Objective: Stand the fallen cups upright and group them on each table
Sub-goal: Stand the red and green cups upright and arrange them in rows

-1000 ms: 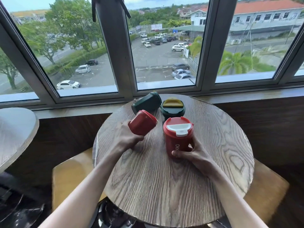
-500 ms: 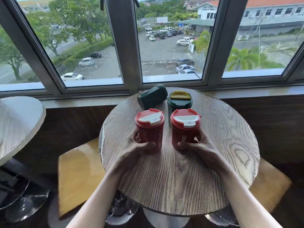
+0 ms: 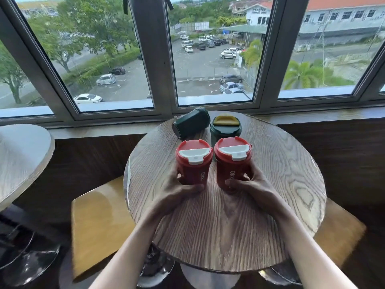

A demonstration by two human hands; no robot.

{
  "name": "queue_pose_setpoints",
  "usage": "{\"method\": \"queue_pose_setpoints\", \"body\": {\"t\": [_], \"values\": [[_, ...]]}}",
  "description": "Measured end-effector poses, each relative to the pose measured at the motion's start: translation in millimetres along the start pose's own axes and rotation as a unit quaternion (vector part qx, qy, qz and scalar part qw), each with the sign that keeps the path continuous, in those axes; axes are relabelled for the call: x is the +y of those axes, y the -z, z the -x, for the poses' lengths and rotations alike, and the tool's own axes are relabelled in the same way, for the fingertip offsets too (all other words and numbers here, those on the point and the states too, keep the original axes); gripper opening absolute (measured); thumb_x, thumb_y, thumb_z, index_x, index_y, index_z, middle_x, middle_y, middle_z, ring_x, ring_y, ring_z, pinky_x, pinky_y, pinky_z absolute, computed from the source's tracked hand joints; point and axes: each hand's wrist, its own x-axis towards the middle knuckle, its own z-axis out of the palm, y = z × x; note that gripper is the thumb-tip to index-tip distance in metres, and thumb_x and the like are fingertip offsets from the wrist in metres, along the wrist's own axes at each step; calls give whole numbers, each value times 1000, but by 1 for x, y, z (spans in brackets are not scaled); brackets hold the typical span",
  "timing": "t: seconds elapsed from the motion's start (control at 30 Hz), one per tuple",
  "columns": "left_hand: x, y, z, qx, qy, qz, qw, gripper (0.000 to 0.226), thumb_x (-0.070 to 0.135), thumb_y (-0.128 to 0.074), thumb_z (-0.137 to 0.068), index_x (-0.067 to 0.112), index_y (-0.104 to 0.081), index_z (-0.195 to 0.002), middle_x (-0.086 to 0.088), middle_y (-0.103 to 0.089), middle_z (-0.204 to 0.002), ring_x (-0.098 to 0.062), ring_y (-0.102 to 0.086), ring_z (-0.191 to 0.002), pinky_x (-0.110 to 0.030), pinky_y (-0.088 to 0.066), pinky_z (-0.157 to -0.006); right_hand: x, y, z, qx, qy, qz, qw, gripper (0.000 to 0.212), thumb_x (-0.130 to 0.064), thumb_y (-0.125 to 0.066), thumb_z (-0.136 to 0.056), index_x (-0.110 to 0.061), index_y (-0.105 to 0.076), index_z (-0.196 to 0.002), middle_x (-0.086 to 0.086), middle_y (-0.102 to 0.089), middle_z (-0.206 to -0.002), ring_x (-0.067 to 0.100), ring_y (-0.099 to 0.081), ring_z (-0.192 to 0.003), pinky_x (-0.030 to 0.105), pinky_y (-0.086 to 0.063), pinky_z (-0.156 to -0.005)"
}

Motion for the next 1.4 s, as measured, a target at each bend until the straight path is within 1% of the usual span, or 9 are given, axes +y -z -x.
{"method": "queue_pose_setpoints", "body": {"t": [0.33,0.43,0.5,0.6,0.7,0.8,1.07,1.2,1.4], "values": [[5,-4,3,-2,-7,18,1000,78,25,-93,-53,39,-58,-122,6,-73,-116,-15,-68,-113,-34,-55,-96,1,2,0,-2,6,15,1000,81,-3,-84,-61,-24,-55,-133,5,-69,-124,19,-69,-111,24,-57,-77],[12,3,8,-83,-10,75,994,88,27,-88,-59,27,-49,-138,5,-68,-128,-17,-63,-122,-25,-54,-91,1,2,2,-1,3,31,1000,80,-6,-85,-61,-27,-55,-131,4,-70,-123,18,-70,-110,23,-57,-76],[15,13,10,-123,-22,138,983,93,45,-84,-65,25,-42,-145,4,-57,-143,-13,-52,-135,-29,-45,-106,-1,2,2,-1,4,54,999,80,-9,-86,-60,-29,-55,-131,3,-71,-117,9,-72,-103,20,-57,-74],[16,24,-8,-4,20,206,978,84,77,-65,-66,28,-51,-134,1,-58,-140,-19,-51,-133,-39,-37,-111,-7,-2,2,-8,1,89,996,85,-13,-86,-58,-27,-51,-135,-1,-71,-112,-2,-71,-89,14,-55,-70],[28,30,-44,180,15,100,979,52,53,-57,-88,15,-59,-123,-6,-66,-117,-29,-61,-118,-35,-51,-93,-6,-2,-1,-1,-11,105,994,90,-20,-90,-54,-25,-52,-136,-5,-74,-105,4,-72,-93,17,-56,-71],[52,34,-94,245,-36,-38,968,27,20,-62,-94,4,-64,-116,-12,-69,-110,-25,-65,-100,-18,-50,-75,-9,-1,-1,5,-23,113,993,93,-23,-91,-53,-26,-52,-137,-6,-75,-107,8,-72,-99,24,-57,-81],[80,29,-222,74,5,-437,897,82,52,-79,-72,11,-51,-137,-18,-56,-134,-34,-52,-127,-46,-45,-105,-11,0,-3,-6,-60,88,994,85,0,-86,-61,-19,-51,-136,-9,-78,-100,7,-73,-93,21,-58,-71],[72,20,-238,-4,64,-463,884,87,50,-87,-64,8,-50,-130,-17,-62,-129,-34,-58,-118,-42,-49,-101,-8,4,-6,-3,-73,86,994,81,8,-85,-65,-20,-52,-134,-4,-77,-105,9,-72,-97,21,-58,-73],[72,18,-213,62,10,-419,906,87,47,-89,-57,16,-53,-130,-12,-66,-119,-32,-58,-113,-40,-50,-93,-5,8,-7,-3,-67,108,992,87,-2,-89,-65,-29,-50,-138,-1,-72,-120,13,-68,-111,23,-56,-83]]}}
